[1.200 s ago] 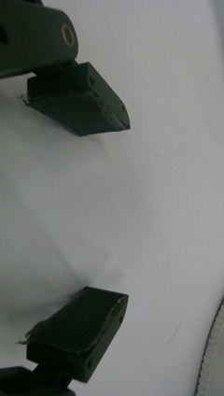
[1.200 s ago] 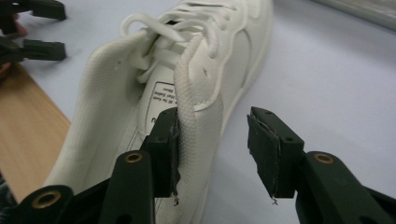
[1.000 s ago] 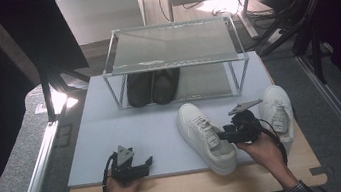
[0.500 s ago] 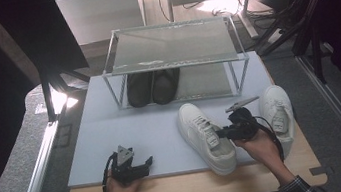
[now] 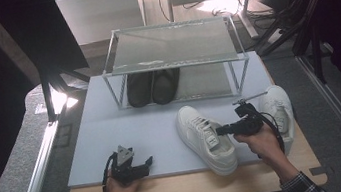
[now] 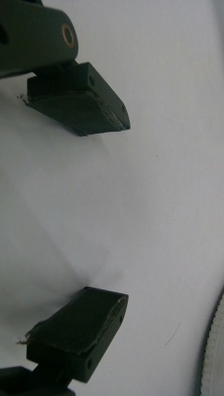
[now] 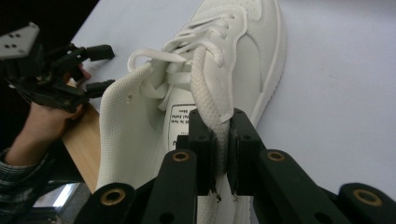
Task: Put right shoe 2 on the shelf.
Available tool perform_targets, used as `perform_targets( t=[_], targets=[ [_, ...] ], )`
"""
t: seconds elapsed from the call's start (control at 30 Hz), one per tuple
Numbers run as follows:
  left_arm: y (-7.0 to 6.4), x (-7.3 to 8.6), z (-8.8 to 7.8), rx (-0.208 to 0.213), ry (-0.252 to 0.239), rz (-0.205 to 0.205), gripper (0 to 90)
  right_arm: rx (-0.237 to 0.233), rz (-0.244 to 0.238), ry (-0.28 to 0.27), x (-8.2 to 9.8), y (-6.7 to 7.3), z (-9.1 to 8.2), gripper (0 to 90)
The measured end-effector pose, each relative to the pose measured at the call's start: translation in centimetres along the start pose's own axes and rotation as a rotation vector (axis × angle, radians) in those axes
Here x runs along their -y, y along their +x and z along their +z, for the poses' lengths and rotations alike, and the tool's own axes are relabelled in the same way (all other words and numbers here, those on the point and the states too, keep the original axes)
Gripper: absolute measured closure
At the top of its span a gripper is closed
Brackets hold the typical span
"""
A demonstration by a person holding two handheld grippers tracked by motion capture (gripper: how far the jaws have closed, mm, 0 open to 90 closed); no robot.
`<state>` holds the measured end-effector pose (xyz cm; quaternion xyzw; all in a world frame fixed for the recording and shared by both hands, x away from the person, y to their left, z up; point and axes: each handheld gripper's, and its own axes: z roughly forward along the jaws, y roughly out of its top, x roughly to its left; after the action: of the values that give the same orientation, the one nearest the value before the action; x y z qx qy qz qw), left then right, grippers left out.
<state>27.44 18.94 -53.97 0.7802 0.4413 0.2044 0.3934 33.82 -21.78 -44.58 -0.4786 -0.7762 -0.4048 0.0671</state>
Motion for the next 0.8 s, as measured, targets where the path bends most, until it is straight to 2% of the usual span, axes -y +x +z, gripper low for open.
perform_targets(
  t=[0.3, 0.4, 0.6, 0.8],
  targets=[
    [0.0, 0.0, 0.0, 0.000, 0.000, -0.001, 14.7, -0.081, 0.040, -0.024, -1.0, 0.4, -0.6, 82.8],
    [0.0, 0.0, 0.0, 0.000, 0.000, 0.000, 14.7, -0.098, 0.040, -0.037, -1.4, 0.7, -0.9, 82.8],
    [0.0, 0.0, 0.0, -0.001, -0.001, 0.004, 14.8, -0.111, 0.027, -0.054, -2.3, 1.2, -1.4, 82.7],
    [0.0, 0.0, 0.0, -0.001, -0.001, 0.004, 14.7, -0.124, 0.032, -0.062, -2.9, 1.4, -1.8, 82.7]
  ],
)
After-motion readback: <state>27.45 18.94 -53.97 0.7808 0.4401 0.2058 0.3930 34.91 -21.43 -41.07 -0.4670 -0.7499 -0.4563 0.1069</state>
